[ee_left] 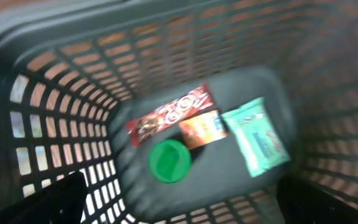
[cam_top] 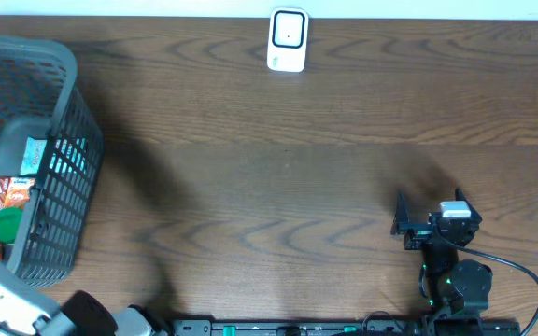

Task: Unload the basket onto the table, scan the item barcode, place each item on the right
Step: 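Reach the left gripper into the basket and grasp the green-lidded jar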

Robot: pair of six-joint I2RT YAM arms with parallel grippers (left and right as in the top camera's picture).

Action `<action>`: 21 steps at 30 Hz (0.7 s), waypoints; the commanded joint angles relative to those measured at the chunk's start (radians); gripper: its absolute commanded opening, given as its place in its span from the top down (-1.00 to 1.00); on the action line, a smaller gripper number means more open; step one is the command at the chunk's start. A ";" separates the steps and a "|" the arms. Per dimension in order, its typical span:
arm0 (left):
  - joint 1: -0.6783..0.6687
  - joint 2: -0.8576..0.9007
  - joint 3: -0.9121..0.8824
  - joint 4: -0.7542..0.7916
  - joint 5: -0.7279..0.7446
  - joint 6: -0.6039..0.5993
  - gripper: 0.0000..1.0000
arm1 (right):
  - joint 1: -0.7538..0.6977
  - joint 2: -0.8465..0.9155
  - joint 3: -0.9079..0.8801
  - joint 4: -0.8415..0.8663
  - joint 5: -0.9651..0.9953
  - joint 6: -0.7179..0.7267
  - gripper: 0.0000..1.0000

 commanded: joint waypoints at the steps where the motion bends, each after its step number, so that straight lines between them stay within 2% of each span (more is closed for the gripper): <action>1: 0.030 0.034 -0.046 0.007 0.007 -0.018 -0.96 | -0.014 -0.001 -0.001 -0.004 -0.001 -0.002 -0.98; 7: 0.033 0.086 -0.173 0.065 0.006 0.024 -0.96 | -0.014 -0.001 -0.001 -0.004 -0.001 -0.002 -0.99; 11: 0.033 0.095 -0.301 0.147 0.014 0.114 -0.96 | -0.014 -0.001 -0.001 -0.004 -0.001 -0.002 -0.99; 16: 0.033 0.095 -0.432 0.222 0.092 0.278 -0.96 | -0.014 -0.001 -0.001 -0.004 -0.001 -0.002 -0.99; 21: 0.033 0.095 -0.494 0.258 0.105 0.314 -0.96 | -0.014 -0.001 -0.001 -0.004 -0.001 -0.002 -0.99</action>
